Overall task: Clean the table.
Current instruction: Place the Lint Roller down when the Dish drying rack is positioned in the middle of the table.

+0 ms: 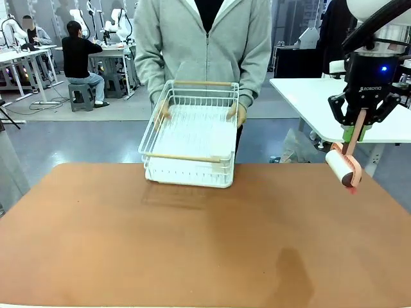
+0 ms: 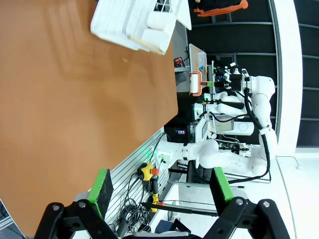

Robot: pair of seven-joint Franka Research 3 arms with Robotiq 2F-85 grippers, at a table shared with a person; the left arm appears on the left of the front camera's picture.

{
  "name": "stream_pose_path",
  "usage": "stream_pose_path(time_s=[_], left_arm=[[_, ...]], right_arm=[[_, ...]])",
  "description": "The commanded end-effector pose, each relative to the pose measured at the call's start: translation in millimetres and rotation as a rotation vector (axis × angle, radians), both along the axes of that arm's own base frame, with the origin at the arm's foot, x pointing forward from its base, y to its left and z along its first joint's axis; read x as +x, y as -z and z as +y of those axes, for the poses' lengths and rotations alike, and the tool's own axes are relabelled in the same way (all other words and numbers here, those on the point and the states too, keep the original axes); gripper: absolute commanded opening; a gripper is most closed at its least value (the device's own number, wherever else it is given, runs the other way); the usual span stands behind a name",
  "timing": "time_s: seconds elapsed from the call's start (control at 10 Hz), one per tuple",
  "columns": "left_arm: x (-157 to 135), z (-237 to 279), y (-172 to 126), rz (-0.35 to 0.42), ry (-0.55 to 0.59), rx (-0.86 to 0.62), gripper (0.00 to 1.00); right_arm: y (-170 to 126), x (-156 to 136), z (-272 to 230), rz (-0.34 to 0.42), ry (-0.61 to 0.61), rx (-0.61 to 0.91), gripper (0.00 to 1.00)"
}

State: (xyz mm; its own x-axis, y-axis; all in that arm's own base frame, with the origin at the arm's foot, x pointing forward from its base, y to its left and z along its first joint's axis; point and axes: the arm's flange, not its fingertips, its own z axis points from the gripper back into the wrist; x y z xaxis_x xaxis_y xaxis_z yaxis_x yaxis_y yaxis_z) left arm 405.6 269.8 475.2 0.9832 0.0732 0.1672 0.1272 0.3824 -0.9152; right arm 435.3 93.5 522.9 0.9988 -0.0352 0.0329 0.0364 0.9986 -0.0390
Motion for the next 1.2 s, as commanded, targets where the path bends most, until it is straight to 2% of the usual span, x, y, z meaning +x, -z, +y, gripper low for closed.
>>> stream_pose_path(time_s=[0.0, 1.1], left_arm=[[-3.0, 0.2, -0.7, -0.003, 0.001, -0.001, 1.00], [-3.0, 0.2, -0.7, -0.003, 0.001, -0.001, 1.00]], right_arm=[[-1.9, -0.1, 3.9, 0.003, 0.029, -0.010, 0.21], [-1.9, -0.1, 3.9, 0.003, 0.029, -0.010, 0.21]])
